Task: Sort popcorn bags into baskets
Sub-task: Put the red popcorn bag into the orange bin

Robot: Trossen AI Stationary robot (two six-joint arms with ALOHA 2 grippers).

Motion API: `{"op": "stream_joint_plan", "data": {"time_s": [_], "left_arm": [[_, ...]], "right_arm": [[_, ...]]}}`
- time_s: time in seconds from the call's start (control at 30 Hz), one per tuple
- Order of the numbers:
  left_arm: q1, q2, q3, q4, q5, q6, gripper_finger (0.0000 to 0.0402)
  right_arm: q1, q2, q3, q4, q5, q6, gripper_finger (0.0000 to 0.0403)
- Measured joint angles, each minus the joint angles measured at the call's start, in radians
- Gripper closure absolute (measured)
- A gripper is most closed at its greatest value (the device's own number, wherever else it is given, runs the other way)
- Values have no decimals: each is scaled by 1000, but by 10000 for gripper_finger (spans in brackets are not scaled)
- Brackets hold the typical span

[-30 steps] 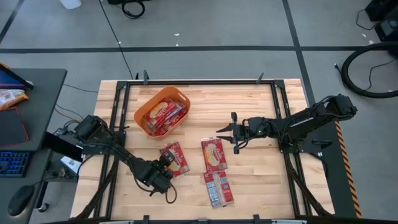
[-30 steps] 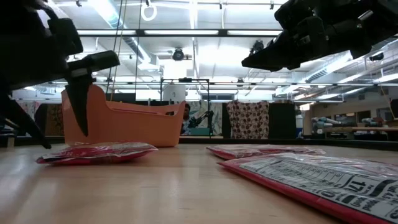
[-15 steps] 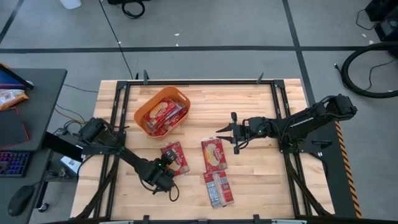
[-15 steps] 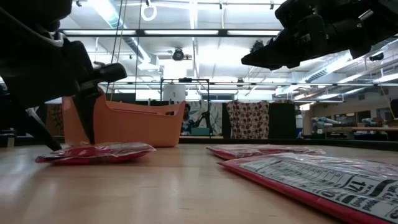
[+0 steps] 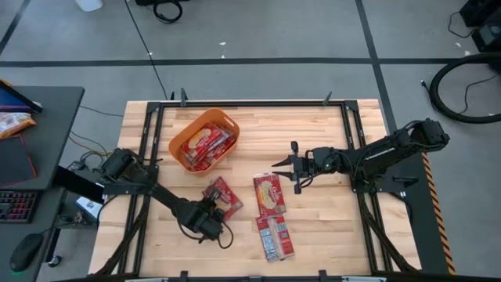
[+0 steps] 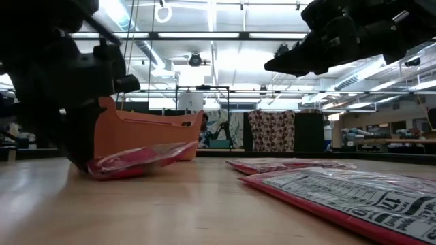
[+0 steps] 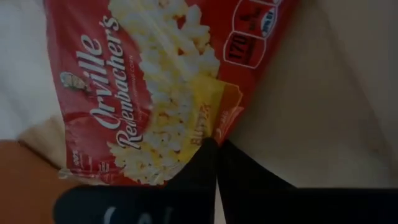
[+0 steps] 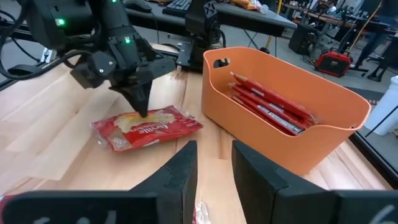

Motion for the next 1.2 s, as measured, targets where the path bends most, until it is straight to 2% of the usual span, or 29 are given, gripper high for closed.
{"op": "stream_joint_plan", "data": {"time_s": [0.2,0.43,0.67,0.8,1.0,1.1,1.2], "left_arm": [[18,-75,47,-16,27,-60,398],[70,-167,140,-58,-23,-238,399],[153,-208,310,-255,-176,-423,400],[209,-221,397,-310,-224,-446,401],[319,-235,517,-567,-205,-565,401],[380,-249,526,-692,-164,-611,401],[434,-253,519,-746,-151,-605,401]], "right_arm": [[-1,0,0,0,0,-2,298],[-1,0,0,-1,0,1,298],[-1,0,0,-1,0,1,298],[-1,0,0,-1,0,1,298],[-1,0,0,-2,0,1,298],[-1,0,0,-2,0,1,298],[-1,0,0,-2,0,2,298]]}}
